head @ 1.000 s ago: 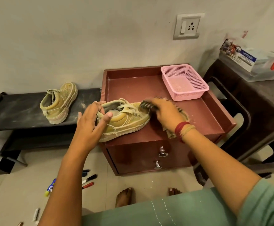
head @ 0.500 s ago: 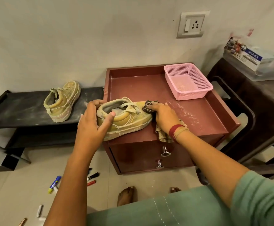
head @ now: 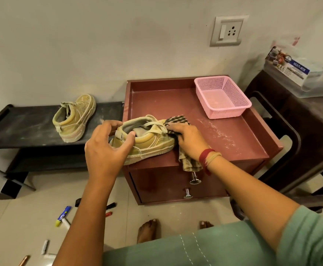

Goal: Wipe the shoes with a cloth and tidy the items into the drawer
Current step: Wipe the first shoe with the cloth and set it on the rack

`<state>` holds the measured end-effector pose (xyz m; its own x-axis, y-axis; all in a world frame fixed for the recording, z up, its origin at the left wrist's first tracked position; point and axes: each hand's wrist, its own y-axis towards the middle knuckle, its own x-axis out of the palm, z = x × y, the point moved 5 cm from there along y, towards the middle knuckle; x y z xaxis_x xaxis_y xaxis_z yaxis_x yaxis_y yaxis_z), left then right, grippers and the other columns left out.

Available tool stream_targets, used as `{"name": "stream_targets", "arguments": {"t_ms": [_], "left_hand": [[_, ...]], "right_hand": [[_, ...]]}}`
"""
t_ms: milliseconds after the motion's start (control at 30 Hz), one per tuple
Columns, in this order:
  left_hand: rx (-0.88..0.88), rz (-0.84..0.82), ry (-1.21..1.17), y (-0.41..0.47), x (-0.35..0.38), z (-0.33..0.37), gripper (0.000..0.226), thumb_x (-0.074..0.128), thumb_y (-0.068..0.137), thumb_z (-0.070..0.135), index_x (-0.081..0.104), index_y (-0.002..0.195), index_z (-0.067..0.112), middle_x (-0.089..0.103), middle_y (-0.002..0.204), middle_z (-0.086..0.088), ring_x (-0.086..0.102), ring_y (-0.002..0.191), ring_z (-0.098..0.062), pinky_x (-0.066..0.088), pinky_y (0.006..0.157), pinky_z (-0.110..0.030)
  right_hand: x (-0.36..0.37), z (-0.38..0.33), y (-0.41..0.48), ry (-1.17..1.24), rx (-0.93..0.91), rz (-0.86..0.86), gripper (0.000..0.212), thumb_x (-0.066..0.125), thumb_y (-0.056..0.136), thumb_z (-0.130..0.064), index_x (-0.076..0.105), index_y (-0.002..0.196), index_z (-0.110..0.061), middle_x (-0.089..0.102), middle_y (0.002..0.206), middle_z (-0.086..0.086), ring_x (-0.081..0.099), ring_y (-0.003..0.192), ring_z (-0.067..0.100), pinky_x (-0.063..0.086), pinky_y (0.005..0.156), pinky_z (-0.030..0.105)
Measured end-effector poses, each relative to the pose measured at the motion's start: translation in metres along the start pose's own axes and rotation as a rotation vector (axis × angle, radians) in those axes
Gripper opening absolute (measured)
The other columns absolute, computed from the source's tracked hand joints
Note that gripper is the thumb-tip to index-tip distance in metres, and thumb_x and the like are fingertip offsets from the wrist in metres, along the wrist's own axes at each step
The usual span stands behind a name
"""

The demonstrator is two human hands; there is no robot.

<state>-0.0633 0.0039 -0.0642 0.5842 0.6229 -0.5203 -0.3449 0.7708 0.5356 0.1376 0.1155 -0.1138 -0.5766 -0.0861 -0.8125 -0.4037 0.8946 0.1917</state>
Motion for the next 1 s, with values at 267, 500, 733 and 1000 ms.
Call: {"name": "stream_targets", "arguments": {"t_ms": [267, 500, 733, 1000], "left_hand": [[-0.022, 0.008, -0.024, 0.001, 0.001, 0.0, 0.031, 0.065, 0.081, 0.041, 0.062, 0.104, 0.021, 0.062, 0.098, 0.009, 0.055, 0.093, -0.004, 0.053, 0.077, -0.034], [-0.125, 0.018, -0.02, -0.003, 0.004, -0.004, 0.046, 0.061, 0.079, 0.054, 0.056, 0.113, 0.024, 0.06, 0.11, 0.007, 0.056, 0.101, -0.008, 0.053, 0.082, -0.043], [-0.458, -0.096, 0.076, -0.013, 0.008, -0.023, 0.071, 0.053, 0.069, 0.079, 0.055, 0.115, 0.025, 0.059, 0.114, 0.001, 0.055, 0.103, -0.019, 0.049, 0.086, -0.042], [-0.373, 0.007, -0.021, -0.01, 0.003, -0.011, 0.046, 0.067, 0.071, 0.064, 0.059, 0.103, 0.032, 0.06, 0.098, 0.015, 0.058, 0.093, -0.01, 0.049, 0.074, -0.032]], "right_hand": [[0.0, -0.004, 0.002, -0.026, -0.038, 0.008, 0.057, 0.041, 0.08, 0.012, 0.059, 0.125, -0.019, 0.053, 0.136, 0.002, 0.044, 0.129, 0.029, 0.031, 0.111, 0.039], [-0.011, 0.019, 0.008, 0.043, 0.187, 0.149, 0.05, 0.043, 0.087, 0.006, 0.055, 0.129, -0.018, 0.055, 0.134, 0.006, 0.049, 0.125, 0.024, 0.027, 0.108, 0.025], [0.001, 0.014, 0.01, -0.162, 0.143, 0.009, 0.06, 0.034, 0.088, 0.007, 0.046, 0.137, -0.027, 0.043, 0.144, 0.002, 0.032, 0.135, 0.031, 0.017, 0.114, 0.034], [0.008, 0.033, 0.016, -0.015, 0.153, 0.067, 0.055, 0.04, 0.086, 0.003, 0.056, 0.128, -0.03, 0.051, 0.138, 0.002, 0.041, 0.13, 0.031, 0.03, 0.111, 0.037]]}}
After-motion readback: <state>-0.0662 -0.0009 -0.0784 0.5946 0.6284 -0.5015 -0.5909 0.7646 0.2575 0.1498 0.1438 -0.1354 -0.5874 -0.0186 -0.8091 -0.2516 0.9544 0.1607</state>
